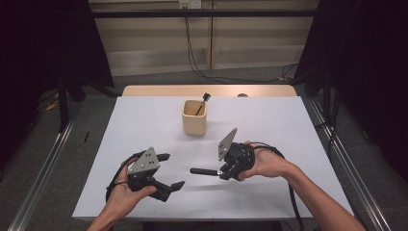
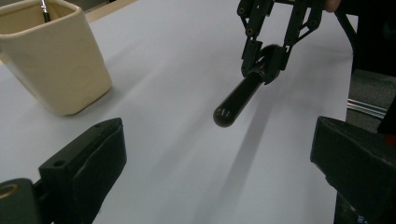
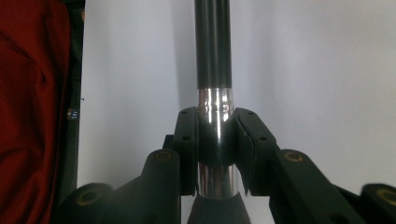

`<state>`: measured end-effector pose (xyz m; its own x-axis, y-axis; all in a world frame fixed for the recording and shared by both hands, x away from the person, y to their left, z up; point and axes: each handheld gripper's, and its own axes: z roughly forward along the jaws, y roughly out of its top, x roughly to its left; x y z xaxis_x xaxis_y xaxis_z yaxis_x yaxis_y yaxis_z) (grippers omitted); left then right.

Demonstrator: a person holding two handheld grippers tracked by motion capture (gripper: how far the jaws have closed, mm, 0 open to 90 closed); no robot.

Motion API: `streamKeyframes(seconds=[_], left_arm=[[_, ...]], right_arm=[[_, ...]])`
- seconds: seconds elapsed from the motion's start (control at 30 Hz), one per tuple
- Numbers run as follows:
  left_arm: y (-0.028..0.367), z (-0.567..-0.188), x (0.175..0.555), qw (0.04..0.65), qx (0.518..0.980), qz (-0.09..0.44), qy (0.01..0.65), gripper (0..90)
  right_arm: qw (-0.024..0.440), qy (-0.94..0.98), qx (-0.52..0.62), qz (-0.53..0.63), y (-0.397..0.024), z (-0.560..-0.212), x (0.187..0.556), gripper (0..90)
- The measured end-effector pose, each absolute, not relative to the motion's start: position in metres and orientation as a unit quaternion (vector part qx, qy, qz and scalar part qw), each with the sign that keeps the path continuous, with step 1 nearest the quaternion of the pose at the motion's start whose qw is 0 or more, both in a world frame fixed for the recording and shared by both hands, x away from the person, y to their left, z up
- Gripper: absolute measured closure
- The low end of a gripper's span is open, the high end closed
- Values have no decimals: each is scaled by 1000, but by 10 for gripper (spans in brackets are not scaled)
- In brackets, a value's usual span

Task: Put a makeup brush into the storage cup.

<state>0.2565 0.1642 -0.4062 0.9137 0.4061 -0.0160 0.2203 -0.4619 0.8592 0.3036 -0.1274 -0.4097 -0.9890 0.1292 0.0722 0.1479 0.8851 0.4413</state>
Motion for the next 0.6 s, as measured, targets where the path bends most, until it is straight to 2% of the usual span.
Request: streamKeyframes(seconds=[0.6], left_arm=[[148,-402,267,455,872,64,167,38]], right_arm=[[26,-978,-53,-201,-118,-407,304,719]])
